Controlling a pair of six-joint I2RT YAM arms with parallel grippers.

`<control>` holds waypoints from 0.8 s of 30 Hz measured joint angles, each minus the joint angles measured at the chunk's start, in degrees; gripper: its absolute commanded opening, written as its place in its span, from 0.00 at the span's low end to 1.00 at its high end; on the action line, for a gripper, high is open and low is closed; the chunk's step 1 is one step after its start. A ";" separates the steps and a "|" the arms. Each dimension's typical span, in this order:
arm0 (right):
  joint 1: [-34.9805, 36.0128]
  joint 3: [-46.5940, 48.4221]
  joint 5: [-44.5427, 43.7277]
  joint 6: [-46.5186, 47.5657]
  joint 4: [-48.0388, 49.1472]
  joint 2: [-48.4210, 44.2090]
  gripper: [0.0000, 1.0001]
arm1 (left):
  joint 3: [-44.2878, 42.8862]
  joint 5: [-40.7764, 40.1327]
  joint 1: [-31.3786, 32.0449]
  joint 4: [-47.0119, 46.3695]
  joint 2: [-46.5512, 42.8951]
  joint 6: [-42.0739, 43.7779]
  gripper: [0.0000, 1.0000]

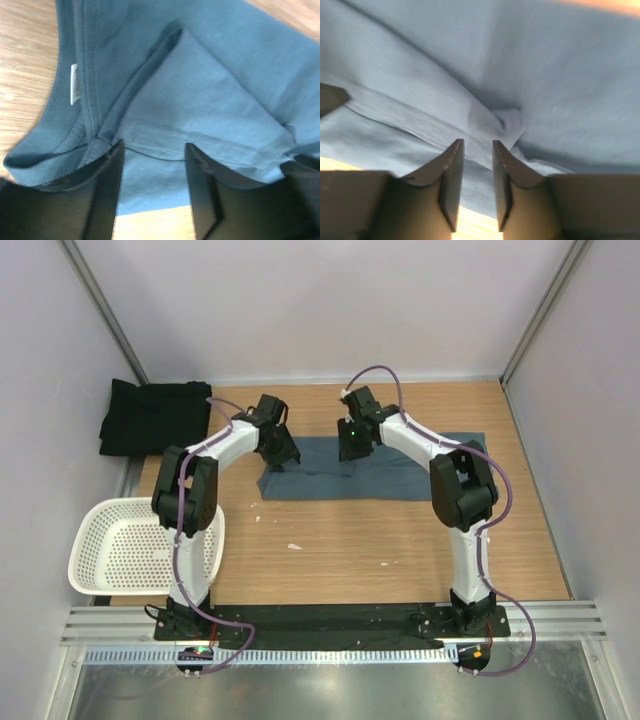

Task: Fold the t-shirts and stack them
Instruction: Fold the tshirt

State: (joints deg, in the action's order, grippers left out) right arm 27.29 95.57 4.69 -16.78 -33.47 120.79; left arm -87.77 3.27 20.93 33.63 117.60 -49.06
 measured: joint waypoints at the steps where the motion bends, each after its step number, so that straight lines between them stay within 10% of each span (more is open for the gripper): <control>1: -0.35 0.85 0.20 0.07 0.07 -0.35 0.52 | -0.46 0.00 0.00 0.20 0.00 0.00 0.56; 6: -5.81 1.62 0.68 1.20 -0.37 -5.42 1.00 | -5.95 -0.07 0.09 1.38 -0.26 -0.31 0.71; 8: -8.94 1.62 -1.86 3.06 -0.76 -8.02 1.00 | -8.46 -0.15 0.39 1.57 -0.66 -1.22 0.99; 24: -19.91 -5.75 -15.69 18.78 5.20 -6.67 0.99 | -22.47 -10.08 8.04 14.27 2.58 -30.62 1.00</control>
State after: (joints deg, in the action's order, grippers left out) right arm 7.38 89.82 -11.00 2.00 -28.27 114.13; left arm -110.24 -6.81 28.97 47.90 120.18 -79.68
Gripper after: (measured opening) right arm 0.996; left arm 0.996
